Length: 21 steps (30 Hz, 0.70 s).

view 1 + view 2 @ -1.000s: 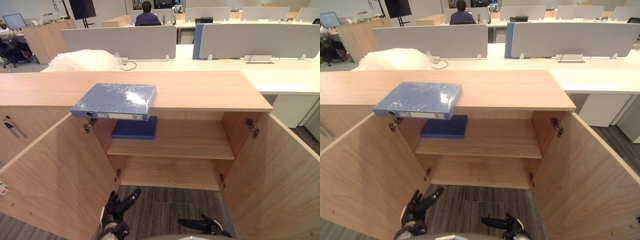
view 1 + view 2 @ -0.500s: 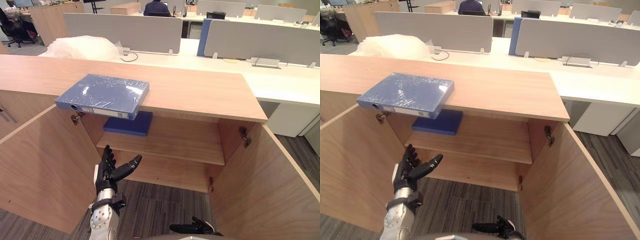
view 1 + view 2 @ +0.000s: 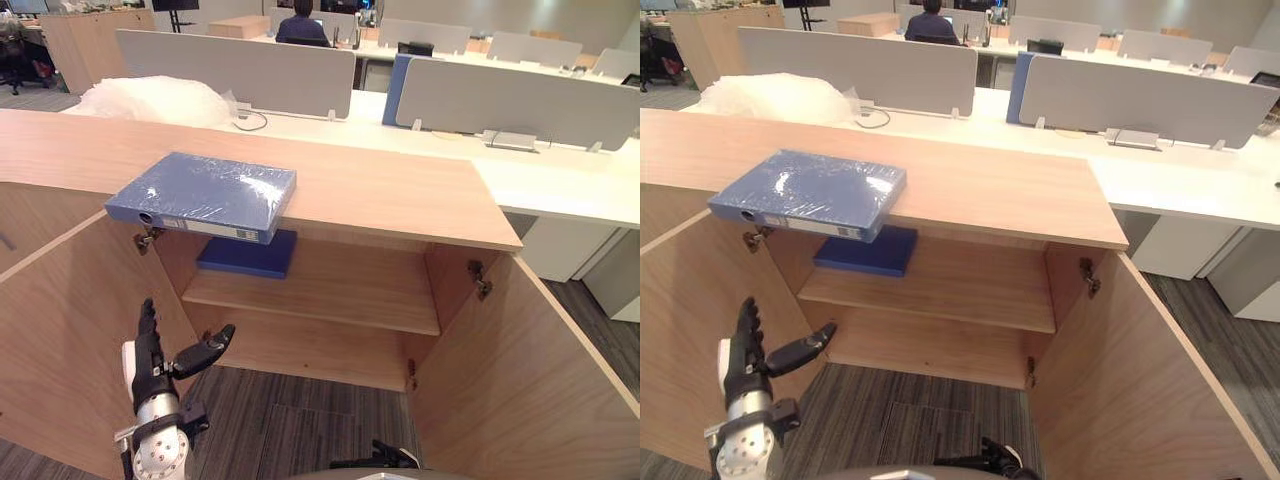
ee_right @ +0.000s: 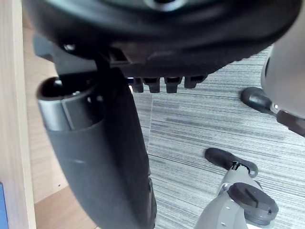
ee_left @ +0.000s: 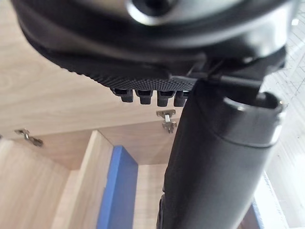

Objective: Walk over to the cabinet, pick up the folder, carry it to the office cabinet, place the folder inside the office cabinet, then close the office cabinet door

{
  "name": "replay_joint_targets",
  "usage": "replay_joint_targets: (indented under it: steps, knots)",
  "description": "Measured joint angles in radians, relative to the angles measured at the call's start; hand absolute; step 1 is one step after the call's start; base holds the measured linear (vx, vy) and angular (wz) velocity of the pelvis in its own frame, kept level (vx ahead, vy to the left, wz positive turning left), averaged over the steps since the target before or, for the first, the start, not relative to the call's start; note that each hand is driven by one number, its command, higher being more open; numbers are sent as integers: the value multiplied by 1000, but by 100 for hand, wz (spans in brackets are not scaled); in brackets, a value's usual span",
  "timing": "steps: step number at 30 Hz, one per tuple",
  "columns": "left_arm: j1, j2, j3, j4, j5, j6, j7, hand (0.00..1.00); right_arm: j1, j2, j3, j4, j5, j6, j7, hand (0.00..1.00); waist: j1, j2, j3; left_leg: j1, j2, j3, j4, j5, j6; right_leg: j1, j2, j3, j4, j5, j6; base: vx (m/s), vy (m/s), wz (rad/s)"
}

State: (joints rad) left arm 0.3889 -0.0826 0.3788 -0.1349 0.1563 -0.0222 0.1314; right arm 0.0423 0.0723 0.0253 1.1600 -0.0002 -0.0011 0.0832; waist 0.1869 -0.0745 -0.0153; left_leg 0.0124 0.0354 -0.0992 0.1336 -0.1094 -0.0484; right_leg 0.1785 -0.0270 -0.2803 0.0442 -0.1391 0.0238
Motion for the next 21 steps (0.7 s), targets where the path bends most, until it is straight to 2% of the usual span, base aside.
replay_joint_targets:
  steps: [6,9,13,16,21]
  knots:
    - [34,-13,66,-66,170,51,84,100,6,-1,8,-11,-8,18,2,100,1,0,-10,-16,-1,-19,10,3,-4,1,6,-10,-10,3,-6,-48,-5,8]
    - [57,-23,127,-163,254,56,154,100,13,0,-6,-12,-37,21,3,100,1,-2,-24,-13,-1,-22,2,7,-9,2,6,-12,-10,3,-6,5,-6,4]
    - [56,-15,176,-284,447,80,278,100,17,0,-6,-11,-40,20,0,100,5,-3,-29,4,-1,-21,-11,7,-9,12,5,-6,-9,3,-6,0,0,0]
    - [11,4,175,-333,555,101,333,100,20,0,-3,-10,-44,16,-1,100,8,2,-33,3,0,-14,-20,9,-10,5,6,13,-15,3,-6,1,10,-5]
    - [-102,56,138,-331,647,120,345,100,20,-1,-1,-8,-79,-4,-1,100,7,21,-46,0,9,8,-23,13,-15,-3,16,43,-31,8,-15,9,-15,-14]
